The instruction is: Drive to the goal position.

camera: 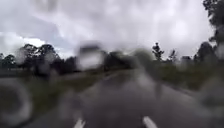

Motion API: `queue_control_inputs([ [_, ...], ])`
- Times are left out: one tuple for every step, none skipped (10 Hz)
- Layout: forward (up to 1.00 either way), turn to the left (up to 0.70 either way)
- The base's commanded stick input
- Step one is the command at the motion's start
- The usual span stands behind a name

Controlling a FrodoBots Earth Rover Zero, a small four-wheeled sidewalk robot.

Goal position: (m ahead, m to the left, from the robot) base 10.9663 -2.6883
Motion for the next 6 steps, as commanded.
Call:
queue_control_inputs([
  [0.85, 0.00],
  [0.85, 0.00],
  [0.85, 0.00],
  [0.85, 0.00],
  [0.85, 0.00],
  [0.85, 0.00],
])
